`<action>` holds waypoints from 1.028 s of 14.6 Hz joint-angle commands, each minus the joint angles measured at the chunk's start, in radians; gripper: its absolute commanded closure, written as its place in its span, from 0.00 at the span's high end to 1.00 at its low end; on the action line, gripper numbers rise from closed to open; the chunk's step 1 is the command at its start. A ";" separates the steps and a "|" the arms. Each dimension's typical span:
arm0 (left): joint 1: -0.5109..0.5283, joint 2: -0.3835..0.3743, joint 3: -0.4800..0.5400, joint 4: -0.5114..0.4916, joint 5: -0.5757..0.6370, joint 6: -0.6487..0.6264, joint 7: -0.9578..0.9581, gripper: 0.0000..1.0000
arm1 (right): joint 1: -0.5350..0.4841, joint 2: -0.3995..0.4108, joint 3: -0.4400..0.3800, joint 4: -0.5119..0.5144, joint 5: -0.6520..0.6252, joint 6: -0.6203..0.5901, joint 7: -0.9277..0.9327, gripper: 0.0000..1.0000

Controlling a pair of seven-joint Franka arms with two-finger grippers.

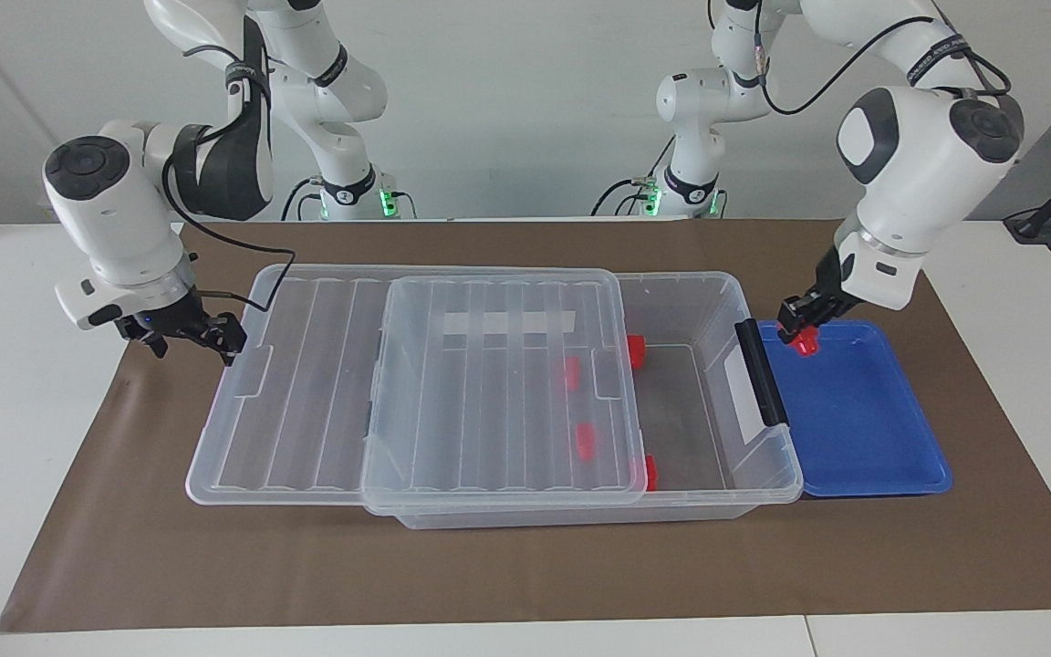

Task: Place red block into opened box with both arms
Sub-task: 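Grasp the red block in the blue tray with the left gripper and lift, then carry the red block into the opened clear box and release it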

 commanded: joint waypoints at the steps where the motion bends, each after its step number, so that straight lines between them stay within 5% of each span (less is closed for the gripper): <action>1: -0.071 0.010 0.016 -0.014 -0.014 0.085 -0.151 0.00 | -0.010 -0.030 0.012 -0.005 -0.025 -0.023 -0.022 1.00; 8: -0.203 -0.020 0.016 -0.266 0.131 0.368 -0.190 0.00 | -0.010 -0.148 0.015 0.023 0.078 -0.110 -0.019 1.00; 15: -0.232 0.106 0.017 -0.317 0.223 0.530 -0.194 0.00 | -0.009 -0.222 0.017 0.062 0.098 -0.305 0.023 1.00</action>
